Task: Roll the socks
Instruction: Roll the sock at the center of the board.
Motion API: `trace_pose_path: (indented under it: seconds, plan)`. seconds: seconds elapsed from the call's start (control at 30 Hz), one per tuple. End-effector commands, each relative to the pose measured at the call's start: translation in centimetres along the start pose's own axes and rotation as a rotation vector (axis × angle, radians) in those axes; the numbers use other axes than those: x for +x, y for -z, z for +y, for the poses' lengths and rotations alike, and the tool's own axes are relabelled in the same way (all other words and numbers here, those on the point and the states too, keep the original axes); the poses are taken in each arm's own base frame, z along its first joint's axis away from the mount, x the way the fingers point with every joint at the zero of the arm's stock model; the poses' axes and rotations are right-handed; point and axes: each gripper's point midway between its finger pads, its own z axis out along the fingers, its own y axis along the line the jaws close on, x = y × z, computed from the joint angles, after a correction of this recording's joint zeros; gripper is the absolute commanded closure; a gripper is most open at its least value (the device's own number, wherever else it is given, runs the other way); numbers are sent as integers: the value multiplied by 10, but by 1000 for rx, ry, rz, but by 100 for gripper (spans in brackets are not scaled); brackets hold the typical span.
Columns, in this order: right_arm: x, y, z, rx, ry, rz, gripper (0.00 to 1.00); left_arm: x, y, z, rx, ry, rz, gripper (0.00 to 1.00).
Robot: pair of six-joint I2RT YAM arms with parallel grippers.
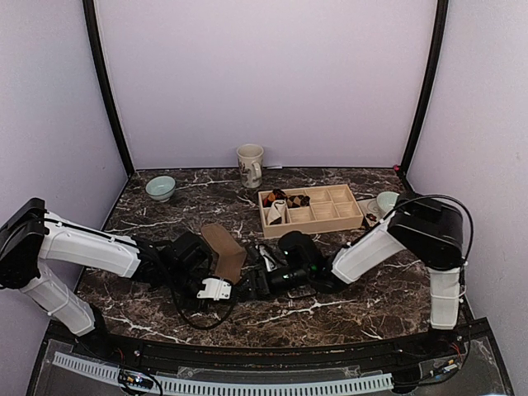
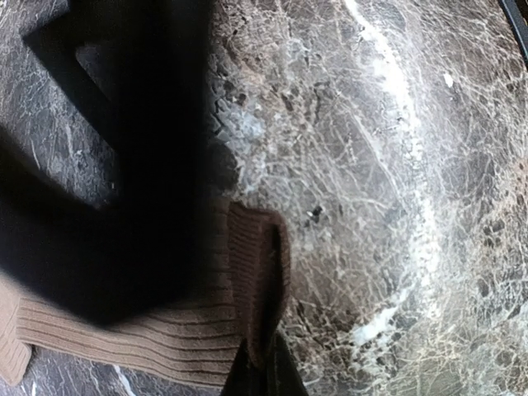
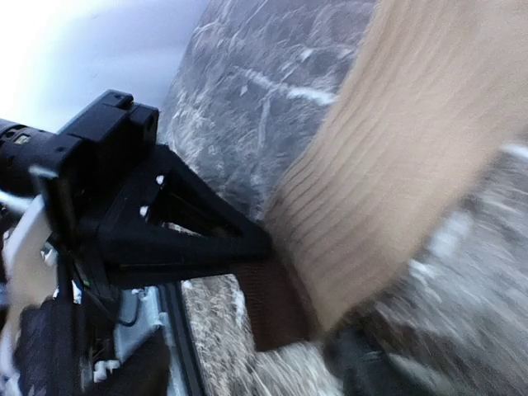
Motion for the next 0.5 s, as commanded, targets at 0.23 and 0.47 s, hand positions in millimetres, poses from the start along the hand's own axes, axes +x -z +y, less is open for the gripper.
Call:
trace_pose_path:
  seconds: [0.23, 0.47]
  plan:
    - [-93, 202, 25, 819, 298, -879, 1, 12, 1, -23, 119, 3, 8, 100]
    - [-91, 220, 34, 748, 174, -942, 1, 3, 5, -16, 138, 44, -19, 100]
